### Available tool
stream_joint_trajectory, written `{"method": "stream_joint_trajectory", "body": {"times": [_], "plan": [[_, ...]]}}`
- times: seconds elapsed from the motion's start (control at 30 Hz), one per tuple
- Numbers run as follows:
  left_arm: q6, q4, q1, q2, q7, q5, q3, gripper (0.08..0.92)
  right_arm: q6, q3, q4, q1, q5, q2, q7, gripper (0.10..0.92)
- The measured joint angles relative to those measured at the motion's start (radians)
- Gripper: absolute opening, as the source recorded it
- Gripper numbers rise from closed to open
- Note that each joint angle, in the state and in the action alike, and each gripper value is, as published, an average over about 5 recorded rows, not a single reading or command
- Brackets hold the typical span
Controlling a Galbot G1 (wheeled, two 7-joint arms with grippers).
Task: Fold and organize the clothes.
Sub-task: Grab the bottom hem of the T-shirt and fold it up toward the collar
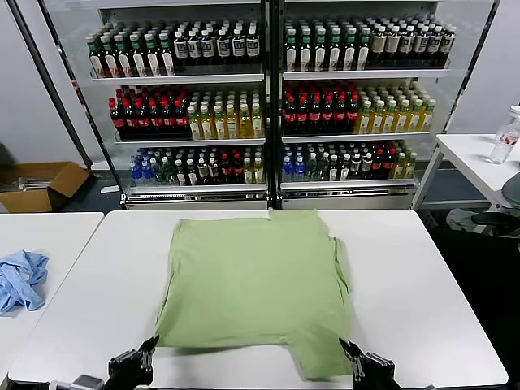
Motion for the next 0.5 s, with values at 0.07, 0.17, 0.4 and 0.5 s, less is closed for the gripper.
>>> {"method": "stream_joint_trajectory", "body": {"times": [0.07,0.17,0.4,0.5], "plan": [[0.003,-0.015,0.013,0.009,0.002,-0.005,-0.021,0.083,-0.005,0.0,0.003,0.017,0.006,0.002,0.005,0.106],[0.007,-0.018,-0.003,0.02,0.004,-0.018,-0.04,0.083,-0.018,-0.007,-0.006,0.072,0.021,0.005,0.019,0.106],[-0.006,0.053,-0.143,0.022,0.02,-0.044,-0.029,0.083,-0.064,-0.055,-0.076,0.261,0.051,0.015,0.055,0.106],[-0.014,0.103,-0.211,0.019,0.023,-0.054,-0.008,0.083,-0.077,-0.084,-0.116,0.343,0.056,0.022,0.064,0.106]]}}
